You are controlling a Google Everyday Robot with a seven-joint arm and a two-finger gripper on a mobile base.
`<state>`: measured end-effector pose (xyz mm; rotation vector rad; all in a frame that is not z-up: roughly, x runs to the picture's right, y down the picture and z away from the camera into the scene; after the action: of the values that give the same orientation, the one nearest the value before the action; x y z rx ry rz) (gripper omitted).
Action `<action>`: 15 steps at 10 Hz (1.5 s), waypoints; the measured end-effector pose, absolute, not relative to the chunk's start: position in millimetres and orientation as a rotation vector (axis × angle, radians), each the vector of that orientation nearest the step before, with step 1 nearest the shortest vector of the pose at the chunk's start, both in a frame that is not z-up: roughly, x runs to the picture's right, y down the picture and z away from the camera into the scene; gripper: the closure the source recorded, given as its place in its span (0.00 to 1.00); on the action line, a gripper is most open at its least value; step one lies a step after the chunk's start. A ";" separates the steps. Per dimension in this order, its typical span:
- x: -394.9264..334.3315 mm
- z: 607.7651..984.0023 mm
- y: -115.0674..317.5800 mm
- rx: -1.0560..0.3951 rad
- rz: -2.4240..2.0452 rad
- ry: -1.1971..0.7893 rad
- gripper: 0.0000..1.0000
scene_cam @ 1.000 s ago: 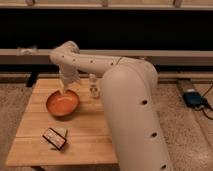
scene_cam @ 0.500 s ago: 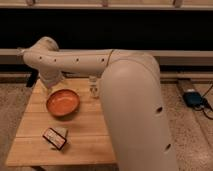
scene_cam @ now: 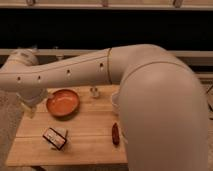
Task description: Move the arm in a circular motion
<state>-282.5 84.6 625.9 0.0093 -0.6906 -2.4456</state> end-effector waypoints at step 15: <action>75.2 696.6 119.0 -0.473 -1.803 -0.638 0.26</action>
<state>75.2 119.0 696.6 -0.4725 -0.6382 -1.8027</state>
